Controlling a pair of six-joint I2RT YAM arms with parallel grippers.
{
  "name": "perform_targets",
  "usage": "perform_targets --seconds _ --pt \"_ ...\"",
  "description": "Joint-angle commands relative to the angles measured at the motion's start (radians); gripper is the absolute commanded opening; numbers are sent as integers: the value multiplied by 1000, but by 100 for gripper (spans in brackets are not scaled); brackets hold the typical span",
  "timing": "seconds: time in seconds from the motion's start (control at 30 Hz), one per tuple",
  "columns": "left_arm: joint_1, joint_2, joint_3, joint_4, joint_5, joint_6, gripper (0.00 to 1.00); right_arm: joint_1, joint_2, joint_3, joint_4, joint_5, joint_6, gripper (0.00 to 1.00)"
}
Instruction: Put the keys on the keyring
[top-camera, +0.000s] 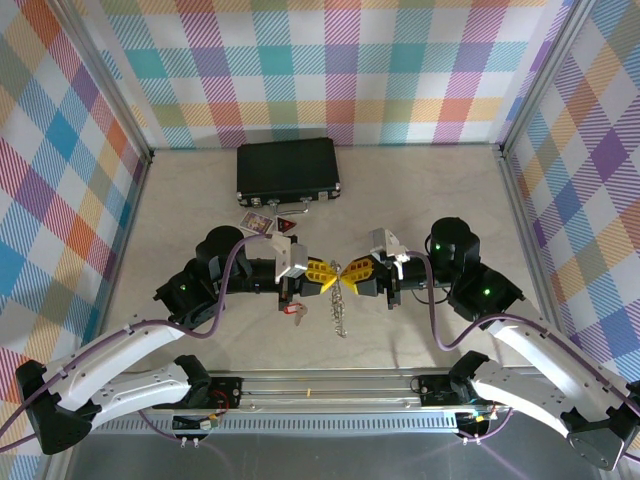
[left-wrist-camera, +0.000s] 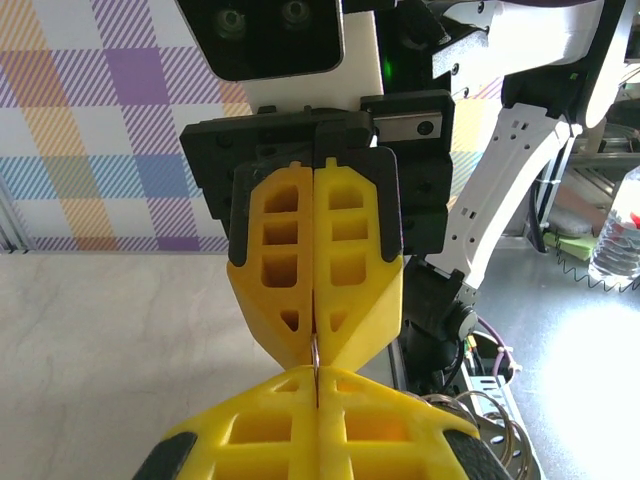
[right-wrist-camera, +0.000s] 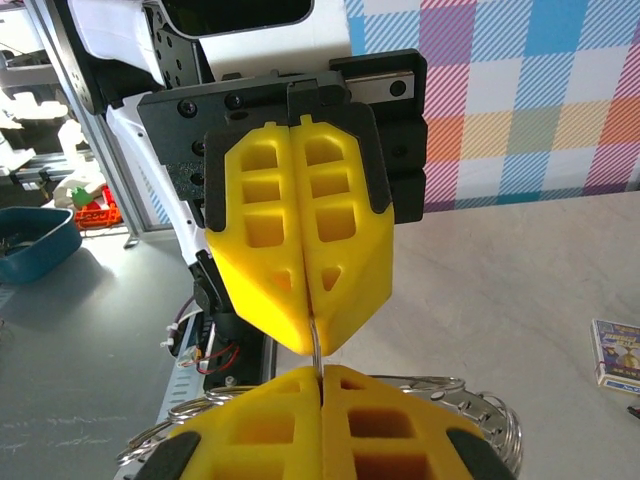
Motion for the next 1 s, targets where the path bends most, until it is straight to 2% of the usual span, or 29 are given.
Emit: perform_targets --seconds 0.0,0.13,0.27,0.37,0.6,0.97 --pt "-17 -4 34 33 11 -2 0 17 0 35 -10 5 -27 0" --pt "-17 -16 12 66 -16 -28 0 19 -18 21 8 19 -30 0" --pt "-16 -56 -50 148 -40 -95 30 20 -44 -10 71 29 -5 0" --pt "-17 -89 -96 202 -72 -136 39 20 -45 -27 121 17 23 0" --pt "-16 -107 -138 257 -63 -192 40 20 -49 -59 238 -17 106 0" --pt "-16 -62 -134 318 -16 -219 30 19 -57 -91 328 -37 156 0"
